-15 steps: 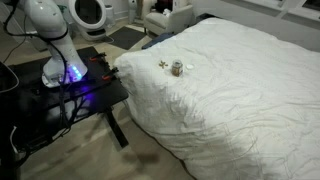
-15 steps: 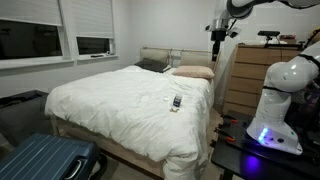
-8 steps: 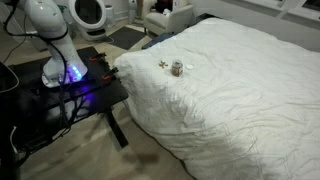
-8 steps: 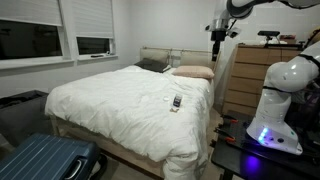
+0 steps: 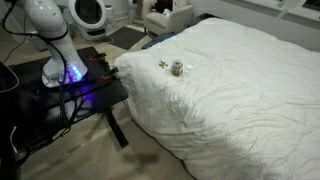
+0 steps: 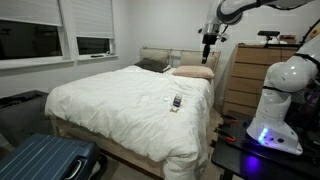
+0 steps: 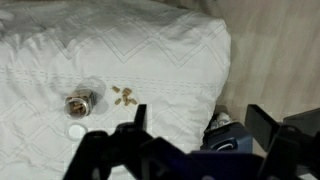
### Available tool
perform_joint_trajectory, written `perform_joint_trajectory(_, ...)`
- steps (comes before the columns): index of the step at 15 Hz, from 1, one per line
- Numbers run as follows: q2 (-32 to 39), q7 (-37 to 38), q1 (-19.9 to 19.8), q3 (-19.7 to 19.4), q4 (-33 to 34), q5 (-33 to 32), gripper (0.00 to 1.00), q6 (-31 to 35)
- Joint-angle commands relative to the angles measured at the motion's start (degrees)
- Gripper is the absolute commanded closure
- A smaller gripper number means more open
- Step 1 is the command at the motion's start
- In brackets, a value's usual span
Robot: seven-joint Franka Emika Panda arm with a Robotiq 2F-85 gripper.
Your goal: Take the objects from the bed and put them in the bottle
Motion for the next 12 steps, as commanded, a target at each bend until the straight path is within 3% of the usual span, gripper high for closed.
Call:
perform_joint_trajectory(1, 8.56, 1.26, -0.23, 0.43, 3.49, 2.18, 0.00, 5.87)
perform_joint_trajectory(7, 17.33, 3.03, -1.58, 1.30, 4.43, 1.61, 0.00, 17.21)
perform_joint_trajectory(12, 22.80, -0.12, -2.72, 0.74, 5.56, -0.06, 0.00, 19.09)
